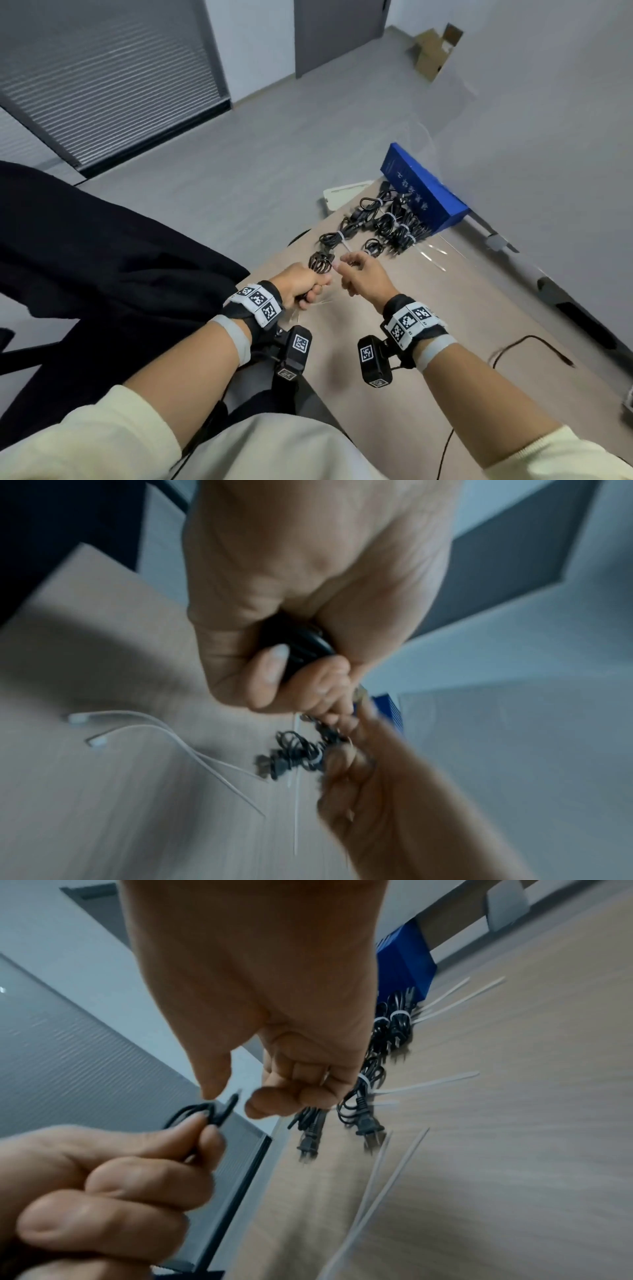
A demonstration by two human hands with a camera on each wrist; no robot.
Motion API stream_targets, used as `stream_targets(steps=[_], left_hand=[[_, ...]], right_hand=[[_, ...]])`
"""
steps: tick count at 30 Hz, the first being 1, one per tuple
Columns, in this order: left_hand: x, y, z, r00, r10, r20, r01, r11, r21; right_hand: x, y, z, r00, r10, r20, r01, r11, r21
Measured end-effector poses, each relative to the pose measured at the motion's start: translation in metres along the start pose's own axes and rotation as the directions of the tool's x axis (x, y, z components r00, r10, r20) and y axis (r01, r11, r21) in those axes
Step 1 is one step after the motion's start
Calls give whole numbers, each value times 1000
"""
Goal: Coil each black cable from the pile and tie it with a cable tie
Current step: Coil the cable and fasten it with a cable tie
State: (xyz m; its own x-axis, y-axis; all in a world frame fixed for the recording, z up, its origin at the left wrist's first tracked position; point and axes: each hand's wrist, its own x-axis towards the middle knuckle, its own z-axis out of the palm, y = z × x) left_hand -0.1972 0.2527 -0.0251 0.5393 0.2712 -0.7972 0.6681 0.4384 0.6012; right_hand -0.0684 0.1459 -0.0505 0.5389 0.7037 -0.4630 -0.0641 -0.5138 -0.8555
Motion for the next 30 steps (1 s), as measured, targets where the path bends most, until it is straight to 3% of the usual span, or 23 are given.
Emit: stream_targets(steps=[4,7,11,22,27,30], left_hand=[[11,-10,-28,983,-53,-174,17,980,-200],[17,-16,-35,982,-82,-169,34,963,-267],[23,-27,-39,983,-108,-148,58,950,-306],[26,-42,-56,980,-124,-156,71,948,-310],[23,-34,-43,986,-111,-123,74,960,-271],[22,-25,-25,995,-80,-56,66,973,-221]], right_hand=[[14,28,13,990,80,115,-36,938,-346],[16,46,20,992,110,68,-60,858,-511],[20,60,19,988,142,-53,-149,840,-522],[28,84,23,987,158,-4,-122,744,-658],[9,89,1,974,226,37,-144,730,-669],[-14,93,-23,974,227,-15,-182,739,-648]])
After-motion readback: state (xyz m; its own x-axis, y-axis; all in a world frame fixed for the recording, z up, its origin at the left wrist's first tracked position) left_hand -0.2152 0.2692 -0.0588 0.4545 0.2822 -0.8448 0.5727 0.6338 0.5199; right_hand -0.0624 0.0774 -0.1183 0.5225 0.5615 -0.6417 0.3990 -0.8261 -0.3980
